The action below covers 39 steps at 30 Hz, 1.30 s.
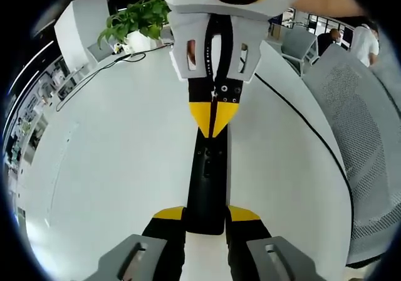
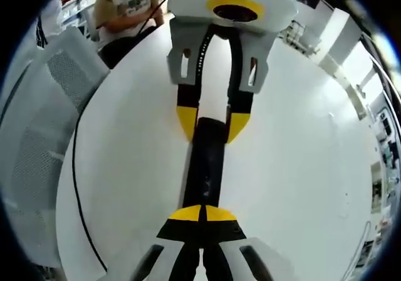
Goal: Press the specified remote control buttons in sequence, fully releasing each button before pressing the next.
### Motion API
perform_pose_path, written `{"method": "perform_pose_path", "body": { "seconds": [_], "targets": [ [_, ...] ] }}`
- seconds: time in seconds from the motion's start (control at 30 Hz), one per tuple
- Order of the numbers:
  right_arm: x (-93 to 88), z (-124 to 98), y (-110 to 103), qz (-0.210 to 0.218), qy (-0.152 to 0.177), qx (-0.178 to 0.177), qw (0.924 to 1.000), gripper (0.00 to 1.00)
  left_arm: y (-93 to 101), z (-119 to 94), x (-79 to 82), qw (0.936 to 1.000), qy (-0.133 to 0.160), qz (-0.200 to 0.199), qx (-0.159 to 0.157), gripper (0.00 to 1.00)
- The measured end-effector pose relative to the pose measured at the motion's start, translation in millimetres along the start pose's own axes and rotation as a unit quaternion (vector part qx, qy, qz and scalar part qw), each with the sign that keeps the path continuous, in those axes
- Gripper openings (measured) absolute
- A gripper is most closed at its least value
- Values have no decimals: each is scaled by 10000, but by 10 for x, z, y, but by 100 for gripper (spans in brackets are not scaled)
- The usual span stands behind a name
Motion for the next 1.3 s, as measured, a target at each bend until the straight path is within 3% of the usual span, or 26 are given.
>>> {"method": "perform_pose_path", "body": {
  "seconds": [0.2,0.4,0.73,0.9,1.3],
  "targets": [
    [-23,2,5,138,157,11,9998,0,7,2,-2,10000,3,34,2,24],
    [25,19,5,29,-119,41,9999,0,10,2,-9,10000,15,26,-12,24],
    [32,23,15,141,-165,127,9997,0,20,-5,-20,10000,28,3,-34,24],
    [2,14,11,250,19,112,9996,0,24,-10,-22,10000,37,-5,-48,24],
    [24,13,11,137,-112,50,9998,0,9,-10,-14,10000,36,-17,-36,24]
  ]
}}
Point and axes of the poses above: the point that each gripper's makers call its tool centre point, and the gripper's own axes: z roughly forward along the fingers, y roughly to its right, x roughly out of its top, the point moved 8 cm from there along -z, roughly backward along the fingers, and after that the axes turned 15 degrees about x, right-handed, at the moved point
